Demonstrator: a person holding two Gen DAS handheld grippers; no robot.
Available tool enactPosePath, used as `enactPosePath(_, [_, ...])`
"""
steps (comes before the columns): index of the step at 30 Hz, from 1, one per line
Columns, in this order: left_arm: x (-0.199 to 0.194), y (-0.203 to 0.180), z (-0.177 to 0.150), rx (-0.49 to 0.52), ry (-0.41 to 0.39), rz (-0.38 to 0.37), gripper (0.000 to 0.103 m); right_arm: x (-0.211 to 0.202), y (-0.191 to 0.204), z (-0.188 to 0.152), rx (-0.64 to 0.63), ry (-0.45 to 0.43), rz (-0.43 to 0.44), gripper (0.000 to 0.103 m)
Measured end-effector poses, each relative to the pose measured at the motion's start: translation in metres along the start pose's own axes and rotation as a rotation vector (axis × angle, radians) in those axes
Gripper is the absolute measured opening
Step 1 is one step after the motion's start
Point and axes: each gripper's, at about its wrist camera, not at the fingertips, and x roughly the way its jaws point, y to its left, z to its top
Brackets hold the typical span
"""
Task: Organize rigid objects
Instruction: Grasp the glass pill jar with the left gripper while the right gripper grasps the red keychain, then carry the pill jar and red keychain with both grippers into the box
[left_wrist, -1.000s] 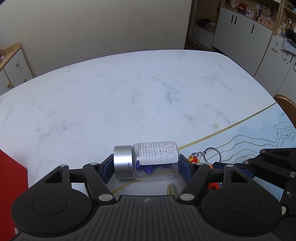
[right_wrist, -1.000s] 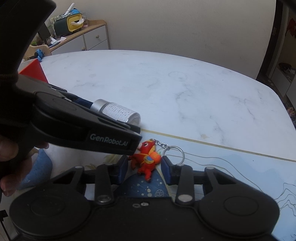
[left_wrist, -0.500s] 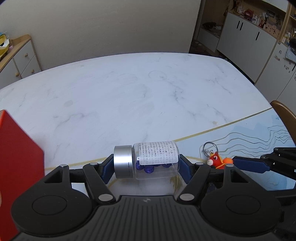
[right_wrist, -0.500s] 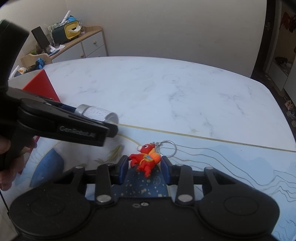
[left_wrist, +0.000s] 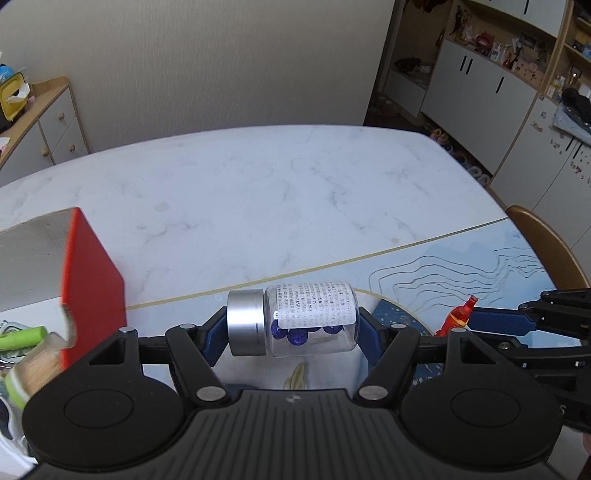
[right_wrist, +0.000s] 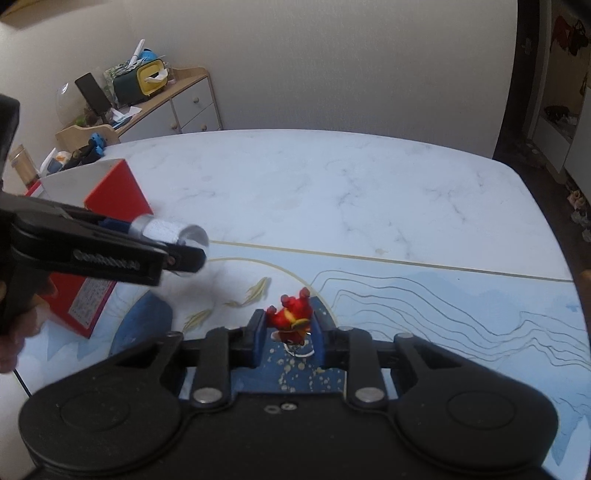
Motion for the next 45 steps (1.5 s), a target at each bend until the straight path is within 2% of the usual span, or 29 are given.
enactPosePath(8, [-0.045, 0.019, -0.009, 0.003, -0.027, -0.003, 0.070, -0.031, 0.010, -0.005, 0.006, -0.039, -0.001, 0.024])
enactPosePath(19, [-0.103, 0.070, -0.021, -0.024, -0.073, 0.026, 0.070, -0.069, 0.042, 0.013, -0.023, -0.124, 0.037, 0.024])
enactPosePath(34, [-0.155, 0.182, -0.035, -0.111, -0.119, 0.144, 0.070, -0.065, 0.131, 0.053, -0.106, -0.182, 0.099, 0.024])
enactPosePath(45, [-0.153, 0.251, -0.032, -0.157, -0.118, 0.206, 0.070, -0.051, 0.208, 0.092, -0.183, -0.230, 0.170, 0.024])
